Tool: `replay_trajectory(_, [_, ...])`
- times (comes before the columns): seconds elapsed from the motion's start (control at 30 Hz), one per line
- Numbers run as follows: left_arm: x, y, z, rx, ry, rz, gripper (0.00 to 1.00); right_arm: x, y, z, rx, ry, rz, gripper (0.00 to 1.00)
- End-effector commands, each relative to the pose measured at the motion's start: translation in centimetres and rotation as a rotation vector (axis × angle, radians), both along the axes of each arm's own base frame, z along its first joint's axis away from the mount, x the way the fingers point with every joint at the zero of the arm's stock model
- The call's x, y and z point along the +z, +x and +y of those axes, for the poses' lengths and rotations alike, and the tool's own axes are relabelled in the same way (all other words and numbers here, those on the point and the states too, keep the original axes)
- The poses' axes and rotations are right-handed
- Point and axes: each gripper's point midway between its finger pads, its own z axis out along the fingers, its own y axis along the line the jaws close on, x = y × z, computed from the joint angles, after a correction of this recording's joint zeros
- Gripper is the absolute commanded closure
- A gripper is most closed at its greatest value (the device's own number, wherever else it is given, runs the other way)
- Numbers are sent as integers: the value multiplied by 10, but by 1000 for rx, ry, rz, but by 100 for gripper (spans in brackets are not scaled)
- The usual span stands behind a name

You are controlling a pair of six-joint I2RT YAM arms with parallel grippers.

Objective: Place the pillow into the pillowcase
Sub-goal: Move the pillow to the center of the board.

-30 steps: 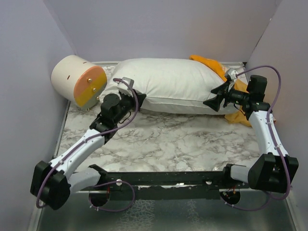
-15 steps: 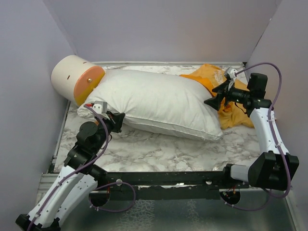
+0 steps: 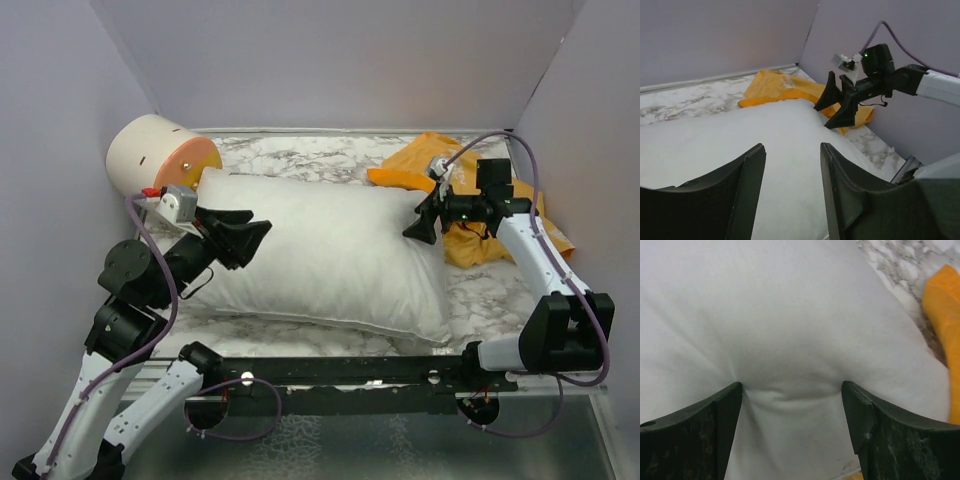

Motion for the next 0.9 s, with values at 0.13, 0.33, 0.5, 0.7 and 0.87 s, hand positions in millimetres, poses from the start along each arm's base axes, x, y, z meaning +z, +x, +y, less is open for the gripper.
replay_trajectory(0.13, [0,25,-61,-244,25,76,49,22,-15,21,54,-45,-101,21])
replay_trajectory(0.33, [-25,79,-114,-336,25,139,39,54,36,-52,-227,-26,-161,13])
replay_trajectory(0.5, [-39,102,-149,-450,-20,159,21,25,82,-105,-372,-84,-73,14])
replay_trajectory(0.7, [-54,128,-162,-414,-67,274,21,9,104,-103,-345,-59,-18,20])
replay_trajectory(0.87, [-75,137,-153,-318,-41,346,22,-11,123,-95,-340,-87,34,27])
